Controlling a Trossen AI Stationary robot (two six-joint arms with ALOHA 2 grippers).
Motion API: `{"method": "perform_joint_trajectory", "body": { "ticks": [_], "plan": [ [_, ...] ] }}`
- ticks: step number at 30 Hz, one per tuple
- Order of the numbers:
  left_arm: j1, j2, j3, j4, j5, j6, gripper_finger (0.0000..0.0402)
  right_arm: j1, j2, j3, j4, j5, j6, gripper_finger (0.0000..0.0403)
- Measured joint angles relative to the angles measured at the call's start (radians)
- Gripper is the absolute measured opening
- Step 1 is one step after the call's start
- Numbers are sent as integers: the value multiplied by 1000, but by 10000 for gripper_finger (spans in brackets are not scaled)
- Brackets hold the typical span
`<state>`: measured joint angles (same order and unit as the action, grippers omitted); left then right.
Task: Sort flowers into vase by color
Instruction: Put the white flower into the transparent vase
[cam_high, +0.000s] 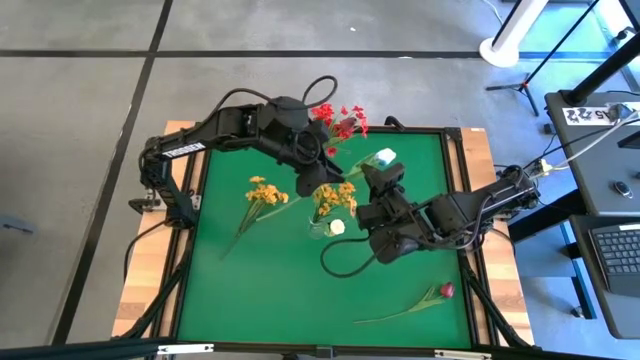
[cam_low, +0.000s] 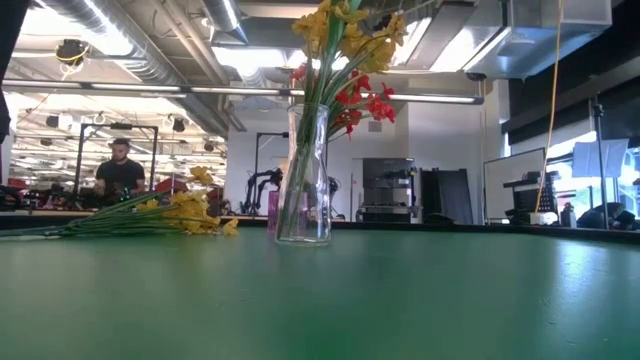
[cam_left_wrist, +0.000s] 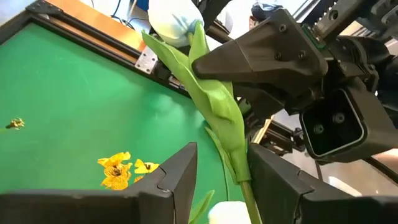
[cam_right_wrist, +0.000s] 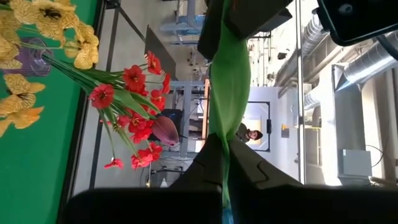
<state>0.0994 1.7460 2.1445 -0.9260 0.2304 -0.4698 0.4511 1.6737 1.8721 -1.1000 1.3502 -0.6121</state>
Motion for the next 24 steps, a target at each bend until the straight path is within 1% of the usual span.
{"method": "perform_joint_trajectory", "body": {
  "ticks": [4,8,12,15,17,20,24],
  "plan": [
    [5,-2,0,-3,-6,0,136,0,0,0,0,-6,0,0],
    [7,2,0,-7,-10,0,118,0,0,0,0,-7,0,0],
    [7,4,0,-13,-23,0,80,0,0,0,-1,-6,0,0],
    [7,4,0,-13,-32,5,33,0,0,0,-2,2,0,2],
    [6,4,0,-14,-34,11,12,0,0,0,-3,3,0,11],
    [7,4,0,-13,-47,33,6,2,0,0,6,36,1,36],
    [7,4,0,-18,-96,48,3,34,-9,0,12,51,1,88]
  ]
}}
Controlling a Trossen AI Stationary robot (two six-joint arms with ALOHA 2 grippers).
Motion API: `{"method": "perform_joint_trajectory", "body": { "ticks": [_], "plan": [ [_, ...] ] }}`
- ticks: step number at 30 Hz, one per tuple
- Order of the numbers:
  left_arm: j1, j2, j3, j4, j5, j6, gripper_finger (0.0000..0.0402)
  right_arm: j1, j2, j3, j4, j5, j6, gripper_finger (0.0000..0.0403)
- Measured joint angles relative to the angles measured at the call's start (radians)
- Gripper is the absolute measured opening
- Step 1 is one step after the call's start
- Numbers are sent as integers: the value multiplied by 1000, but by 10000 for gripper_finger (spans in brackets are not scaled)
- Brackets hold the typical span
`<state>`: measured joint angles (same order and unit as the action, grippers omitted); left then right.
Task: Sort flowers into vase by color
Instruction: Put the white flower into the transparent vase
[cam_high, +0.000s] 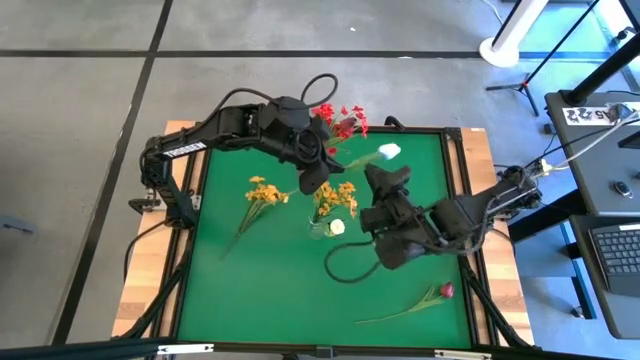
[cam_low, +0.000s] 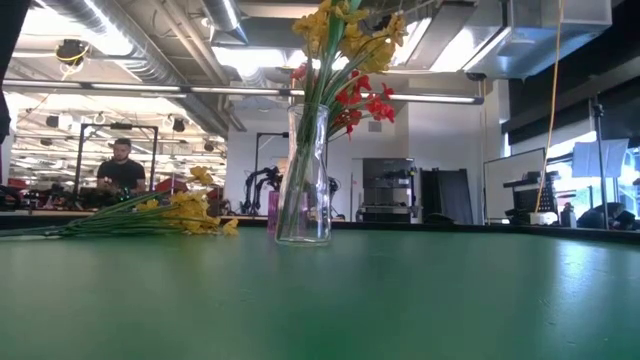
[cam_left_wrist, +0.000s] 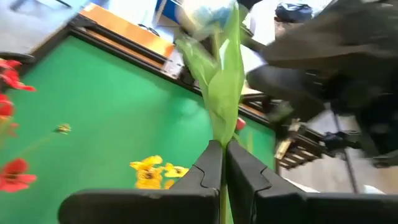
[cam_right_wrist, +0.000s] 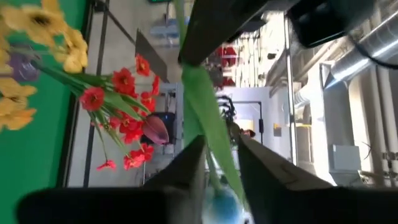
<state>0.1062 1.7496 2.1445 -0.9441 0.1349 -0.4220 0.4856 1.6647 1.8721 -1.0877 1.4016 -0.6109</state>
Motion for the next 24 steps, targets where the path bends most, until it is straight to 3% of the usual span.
{"method": "perform_joint_trajectory", "body": {
  "ticks": [6,11,18,24],
  "plan": [
    [-9,-12,0,4,-90,57,2,79,-50,0,62,20,42,189],
    [-66,-91,-1,18,-289,142,1,133,-159,0,27,-87,300,250],
    [-270,-187,-12,109,-632,274,0,143,-324,-18,-69,-358,642,254],
    [-444,-228,-204,395,-842,455,0,143,-434,-164,-15,-410,709,241]
  ]
}}
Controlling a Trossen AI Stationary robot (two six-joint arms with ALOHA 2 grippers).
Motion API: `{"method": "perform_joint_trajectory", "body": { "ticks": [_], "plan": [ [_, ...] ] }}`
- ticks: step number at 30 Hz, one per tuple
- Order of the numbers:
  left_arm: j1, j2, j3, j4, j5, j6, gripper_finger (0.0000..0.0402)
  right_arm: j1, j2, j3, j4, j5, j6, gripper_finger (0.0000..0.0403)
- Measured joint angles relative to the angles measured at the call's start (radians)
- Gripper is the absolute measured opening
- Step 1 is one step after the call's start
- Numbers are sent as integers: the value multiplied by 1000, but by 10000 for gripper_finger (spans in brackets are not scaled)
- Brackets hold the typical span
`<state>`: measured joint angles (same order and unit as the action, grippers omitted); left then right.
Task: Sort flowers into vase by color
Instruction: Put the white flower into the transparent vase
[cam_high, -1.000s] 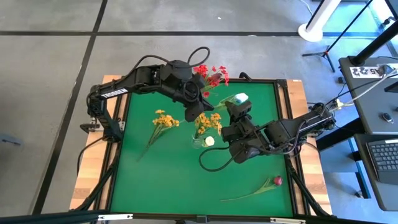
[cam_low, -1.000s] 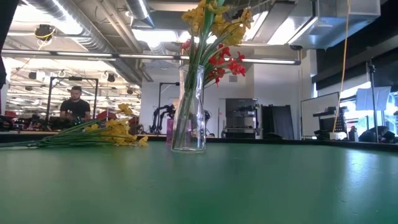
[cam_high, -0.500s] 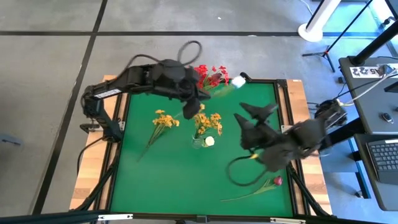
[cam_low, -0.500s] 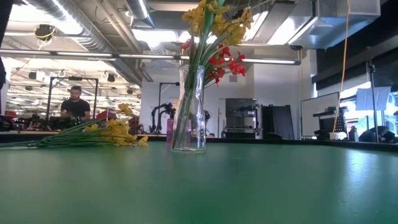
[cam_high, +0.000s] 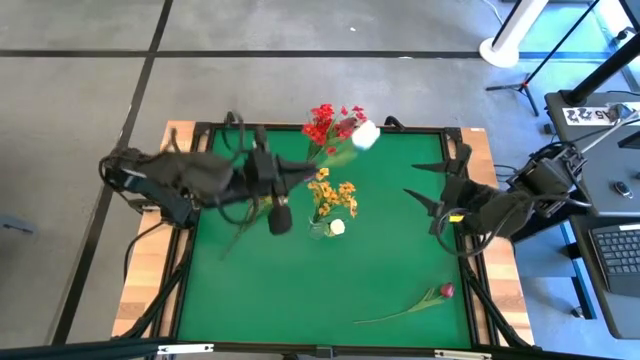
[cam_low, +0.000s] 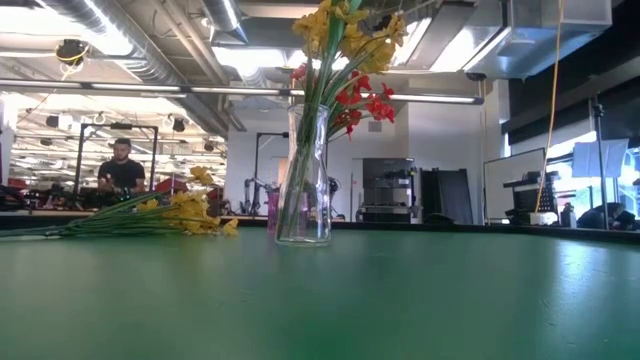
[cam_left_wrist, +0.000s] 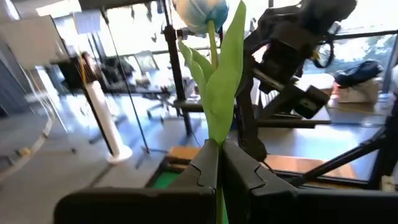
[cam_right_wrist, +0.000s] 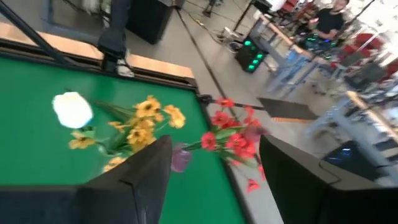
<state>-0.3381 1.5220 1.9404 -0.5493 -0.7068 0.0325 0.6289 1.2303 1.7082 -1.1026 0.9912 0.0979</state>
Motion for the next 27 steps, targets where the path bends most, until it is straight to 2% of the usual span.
{"method": "perform_joint_trajectory", "body": {
  "ticks": [3,6,8,11,15,17,20,27],
  "plan": [
    [-54,-47,-181,209,-55,78,0,0,-76,-127,101,-51,4,236],
    [-86,-133,-402,483,-58,134,0,0,-161,-273,243,-120,-5,233],
    [-96,-195,-573,725,-33,167,0,0,-216,-367,334,-154,-23,233],
    [-86,-239,-839,1166,118,257,0,0,-289,-485,446,-174,-32,232],
    [-23,-194,-1099,1670,333,309,0,0,-355,-576,525,-177,-35,232],
    [10,-152,-1176,1845,378,293,0,0,-375,-596,532,-177,-30,232],
    [56,-76,-1236,1985,413,255,0,-1,-386,-605,533,-177,-23,232],
    [139,76,-1244,2074,439,187,0,-1,-383,-605,530,-177,-24,232]
  ]
}}
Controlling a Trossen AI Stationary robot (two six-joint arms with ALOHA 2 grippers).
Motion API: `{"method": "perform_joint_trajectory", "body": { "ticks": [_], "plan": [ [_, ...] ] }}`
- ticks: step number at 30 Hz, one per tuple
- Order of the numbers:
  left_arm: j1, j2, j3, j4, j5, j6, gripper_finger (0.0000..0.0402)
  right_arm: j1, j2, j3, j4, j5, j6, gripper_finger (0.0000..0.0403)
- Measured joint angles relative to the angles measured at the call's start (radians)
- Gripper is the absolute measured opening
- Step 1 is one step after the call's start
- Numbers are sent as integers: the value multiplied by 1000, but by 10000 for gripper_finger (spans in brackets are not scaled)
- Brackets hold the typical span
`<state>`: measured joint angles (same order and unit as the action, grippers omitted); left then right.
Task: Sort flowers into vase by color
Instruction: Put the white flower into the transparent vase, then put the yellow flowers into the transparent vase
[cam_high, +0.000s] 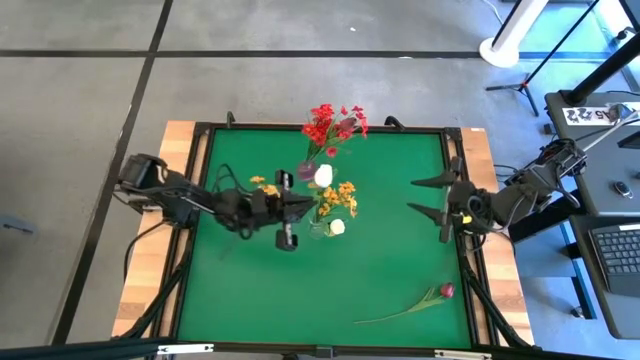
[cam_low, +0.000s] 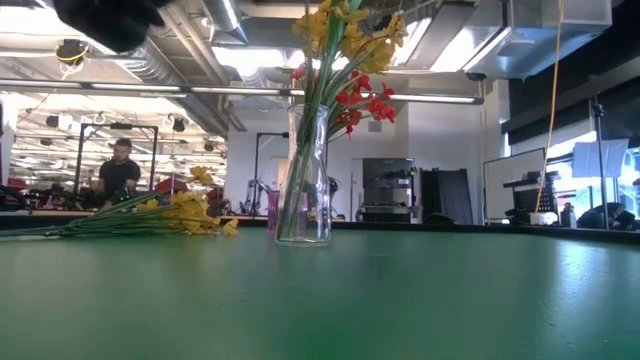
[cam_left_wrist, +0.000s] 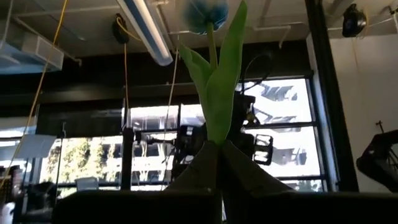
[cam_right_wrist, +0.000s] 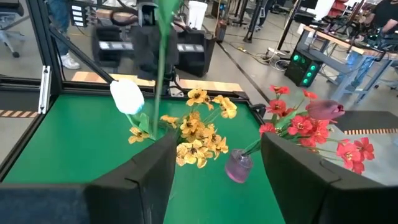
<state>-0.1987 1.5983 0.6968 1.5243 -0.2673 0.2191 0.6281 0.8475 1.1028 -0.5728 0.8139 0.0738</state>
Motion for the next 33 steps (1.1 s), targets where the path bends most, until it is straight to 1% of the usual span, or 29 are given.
{"method": "perform_joint_trajectory", "body": {
  "ticks": [3,7,14,17,22,29,33],
  "plan": [
    [24,43,0,27,-1,-30,0,0,1,0,-4,-6,0,232],
    [36,67,0,34,-4,-33,0,0,1,0,-4,-14,0,232],
    [44,69,0,-41,-53,-28,0,0,1,0,-15,-14,0,232],
    [38,69,0,-94,-99,-28,1,0,1,0,-32,-14,1,232],
    [-7,70,0,-148,-298,-22,25,0,1,0,-32,-14,1,232],
    [-129,70,0,-162,-588,114,78,0,1,0,-32,-14,2,232],
    [-201,70,0,-175,-749,158,118,0,-1,0,-30,-14,2,232]
  ]
}}
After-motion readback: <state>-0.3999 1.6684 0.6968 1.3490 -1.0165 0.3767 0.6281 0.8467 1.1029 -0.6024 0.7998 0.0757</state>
